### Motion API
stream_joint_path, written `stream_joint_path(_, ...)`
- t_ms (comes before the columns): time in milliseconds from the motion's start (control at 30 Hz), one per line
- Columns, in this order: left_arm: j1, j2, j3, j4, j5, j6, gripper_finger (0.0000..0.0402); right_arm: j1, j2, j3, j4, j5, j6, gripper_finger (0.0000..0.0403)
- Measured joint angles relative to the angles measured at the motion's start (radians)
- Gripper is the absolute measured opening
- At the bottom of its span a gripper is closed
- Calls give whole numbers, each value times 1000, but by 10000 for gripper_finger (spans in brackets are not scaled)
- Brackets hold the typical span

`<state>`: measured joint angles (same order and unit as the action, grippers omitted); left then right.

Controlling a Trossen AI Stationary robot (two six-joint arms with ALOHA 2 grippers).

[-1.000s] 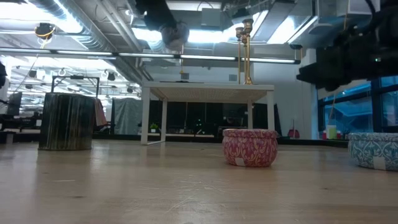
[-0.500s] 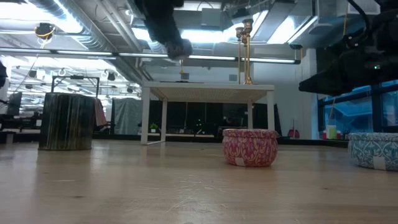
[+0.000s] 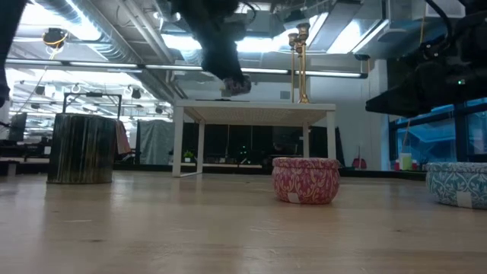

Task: Pick & Place candle stick holders
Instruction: Put the small red scented candle on the shelf

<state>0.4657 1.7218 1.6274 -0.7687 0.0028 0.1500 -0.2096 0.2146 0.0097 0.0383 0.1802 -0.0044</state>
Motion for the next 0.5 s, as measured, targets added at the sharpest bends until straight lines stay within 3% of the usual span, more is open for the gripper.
stream_joint_path(300, 79, 237, 362, -142, 20, 59, 283, 0, 0, 0, 1, 0, 0, 232)
stream_joint_path(500, 116, 339, 452, -145, 21, 89, 283, 0, 1, 0, 1, -1, 0, 232)
